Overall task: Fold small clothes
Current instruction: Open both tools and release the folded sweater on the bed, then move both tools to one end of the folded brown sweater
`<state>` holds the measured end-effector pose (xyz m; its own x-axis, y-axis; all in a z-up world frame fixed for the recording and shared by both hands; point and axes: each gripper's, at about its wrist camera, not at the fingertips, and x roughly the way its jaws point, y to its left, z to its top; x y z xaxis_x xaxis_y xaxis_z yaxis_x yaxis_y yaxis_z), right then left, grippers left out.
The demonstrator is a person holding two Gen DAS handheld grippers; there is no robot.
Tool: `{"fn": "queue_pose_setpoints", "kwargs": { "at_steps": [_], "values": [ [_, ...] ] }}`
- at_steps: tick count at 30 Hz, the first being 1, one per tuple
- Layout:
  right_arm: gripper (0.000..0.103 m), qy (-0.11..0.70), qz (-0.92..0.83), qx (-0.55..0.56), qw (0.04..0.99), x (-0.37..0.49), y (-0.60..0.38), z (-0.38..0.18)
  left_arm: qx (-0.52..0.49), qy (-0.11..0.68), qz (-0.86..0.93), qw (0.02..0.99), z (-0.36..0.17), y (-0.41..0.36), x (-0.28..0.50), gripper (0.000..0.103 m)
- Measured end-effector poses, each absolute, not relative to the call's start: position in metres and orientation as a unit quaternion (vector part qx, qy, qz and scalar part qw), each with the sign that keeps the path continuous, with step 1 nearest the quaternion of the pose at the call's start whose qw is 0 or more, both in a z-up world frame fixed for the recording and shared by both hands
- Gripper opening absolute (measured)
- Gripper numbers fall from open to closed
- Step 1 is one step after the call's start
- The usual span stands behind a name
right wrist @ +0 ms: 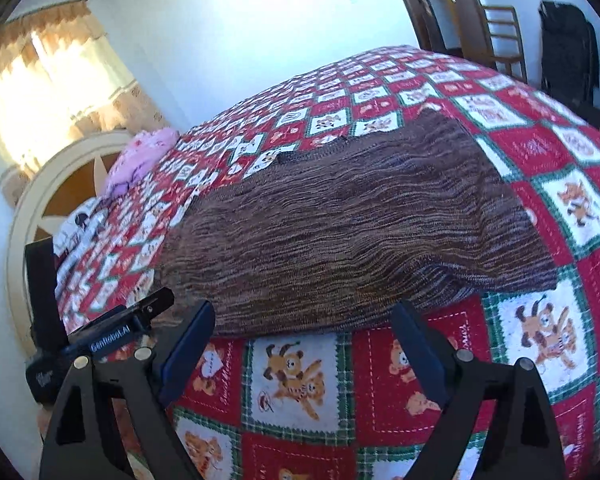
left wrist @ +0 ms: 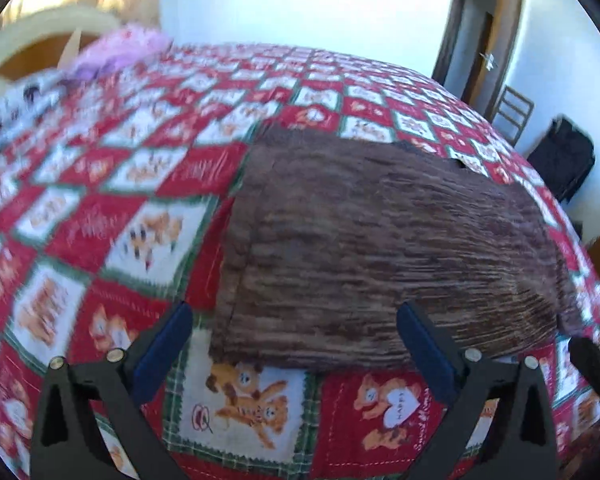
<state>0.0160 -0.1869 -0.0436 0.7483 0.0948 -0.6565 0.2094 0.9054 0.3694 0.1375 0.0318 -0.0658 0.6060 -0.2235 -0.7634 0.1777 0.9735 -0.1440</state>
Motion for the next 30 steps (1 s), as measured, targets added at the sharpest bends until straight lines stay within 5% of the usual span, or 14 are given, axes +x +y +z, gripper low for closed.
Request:
{"fn": "queue_pose_setpoints", "kwargs": {
  "at_steps": [3,7,16,30],
  "values": [
    [0.091,0.352,-0.033,0.198,0.914,0.014,-0.183,-0.042,-0.149,0.416,-0.111,0.890,-0.069,0.075,0.134,0.099],
    [0.091,0.350,-0.033,0.166,0.921,0.016,-0.174,-0.040,-0.179,0.407,-0.086,0.892,-0.070,0.099,0.134,0.098],
    [0.091,0.354,-0.009,0.171,0.920,0.018,-0.167,-0.044,-0.211,0.450,-0.136,0.857,-0.084,0.076,0.116,0.053],
    [0.091,0.350,-0.015,0.187,0.918,0.013,-0.179,-0.046,-0.275,0.436,-0.141,0.846,-0.081,0.070,0.134,0.053]
  ]
}}
